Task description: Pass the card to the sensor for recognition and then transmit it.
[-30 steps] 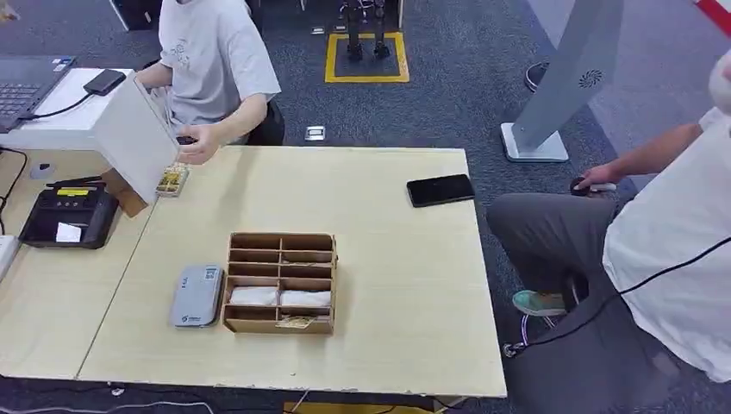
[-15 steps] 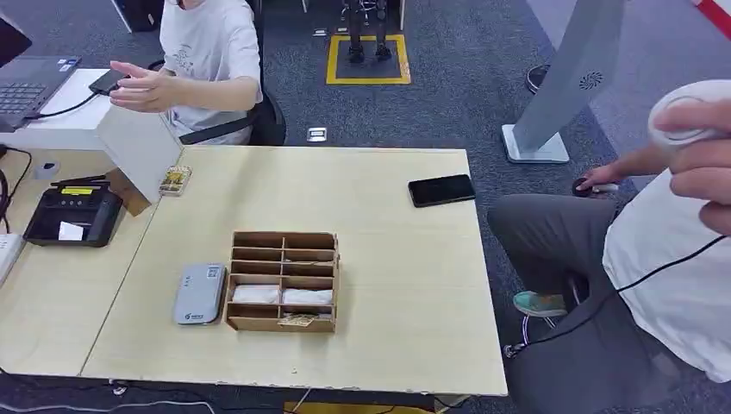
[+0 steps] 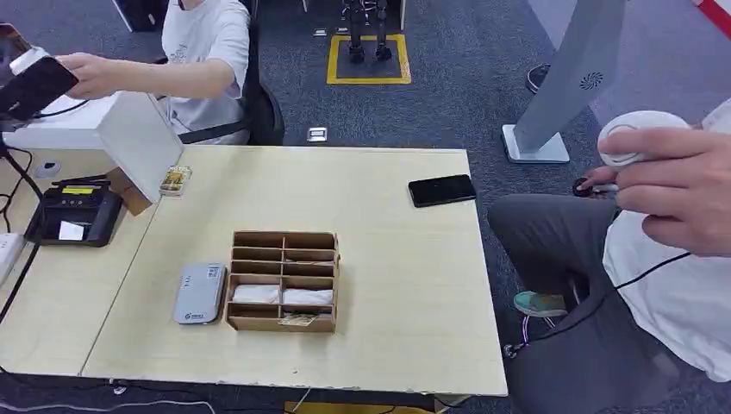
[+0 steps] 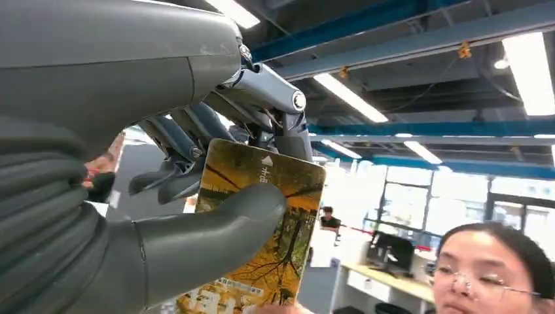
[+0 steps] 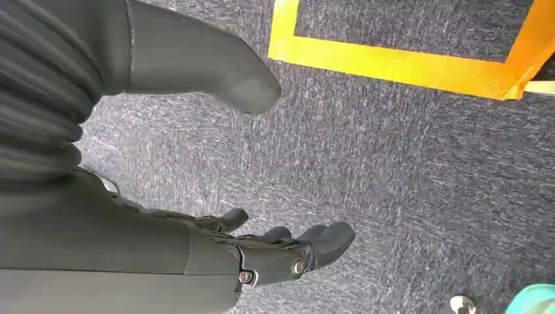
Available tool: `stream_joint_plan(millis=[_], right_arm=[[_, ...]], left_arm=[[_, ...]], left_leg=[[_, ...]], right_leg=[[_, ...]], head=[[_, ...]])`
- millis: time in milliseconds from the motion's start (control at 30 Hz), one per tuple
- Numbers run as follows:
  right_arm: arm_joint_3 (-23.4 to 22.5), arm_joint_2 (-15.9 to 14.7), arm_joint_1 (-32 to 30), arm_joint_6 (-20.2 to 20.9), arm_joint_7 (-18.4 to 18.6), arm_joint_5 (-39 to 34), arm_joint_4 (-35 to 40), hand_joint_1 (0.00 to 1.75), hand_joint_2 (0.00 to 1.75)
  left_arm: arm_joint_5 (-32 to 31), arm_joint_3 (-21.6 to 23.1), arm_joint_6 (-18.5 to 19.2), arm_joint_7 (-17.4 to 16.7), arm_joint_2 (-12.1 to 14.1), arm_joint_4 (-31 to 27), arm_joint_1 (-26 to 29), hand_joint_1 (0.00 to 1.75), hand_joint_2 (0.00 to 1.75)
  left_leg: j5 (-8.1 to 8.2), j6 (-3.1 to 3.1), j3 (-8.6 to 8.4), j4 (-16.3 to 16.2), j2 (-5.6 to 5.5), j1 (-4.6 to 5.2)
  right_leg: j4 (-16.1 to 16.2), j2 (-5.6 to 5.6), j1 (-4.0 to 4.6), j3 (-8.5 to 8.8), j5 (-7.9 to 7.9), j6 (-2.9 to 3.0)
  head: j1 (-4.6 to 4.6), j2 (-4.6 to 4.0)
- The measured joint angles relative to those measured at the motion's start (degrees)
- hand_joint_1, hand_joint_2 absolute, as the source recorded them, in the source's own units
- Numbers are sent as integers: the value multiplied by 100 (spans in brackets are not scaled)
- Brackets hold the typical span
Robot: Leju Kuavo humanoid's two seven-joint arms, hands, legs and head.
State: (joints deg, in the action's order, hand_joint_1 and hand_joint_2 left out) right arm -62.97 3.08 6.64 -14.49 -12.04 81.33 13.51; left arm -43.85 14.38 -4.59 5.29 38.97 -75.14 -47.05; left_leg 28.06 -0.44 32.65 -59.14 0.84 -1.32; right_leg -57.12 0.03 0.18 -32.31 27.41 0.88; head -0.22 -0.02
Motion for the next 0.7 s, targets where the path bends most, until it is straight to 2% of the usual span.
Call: stream_joint_plan(millis=[200,633,667,700], right_arm=[[55,0,41,0,-4,0,0,0,175],[79,0,30,-2,11,-9,0,0,175],[79,0,24,-2,13,-11,0,0,175],[79,0,18,-2,13,-11,0,0,175]], left_arm=[[-220,4,-146,-4,-282,273,115,175,175],[-277,15,-236,48,-494,498,309,175,175],[-277,15,-227,72,-494,513,330,166,175],[-275,15,-220,87,-494,529,349,0,175]], left_leg=[[-4,2,0,0,-5,1],[-2,3,5,0,9,1],[-2,3,5,0,9,1],[-2,3,5,0,9,1]], right_leg=[[0,-6,0,2,-2,-1],[0,7,0,-5,-1,-2],[0,8,0,-6,-2,-2],[0,8,0,-7,-2,-2]], head=[[2,0],[2,0],[4,0],[0,0]])
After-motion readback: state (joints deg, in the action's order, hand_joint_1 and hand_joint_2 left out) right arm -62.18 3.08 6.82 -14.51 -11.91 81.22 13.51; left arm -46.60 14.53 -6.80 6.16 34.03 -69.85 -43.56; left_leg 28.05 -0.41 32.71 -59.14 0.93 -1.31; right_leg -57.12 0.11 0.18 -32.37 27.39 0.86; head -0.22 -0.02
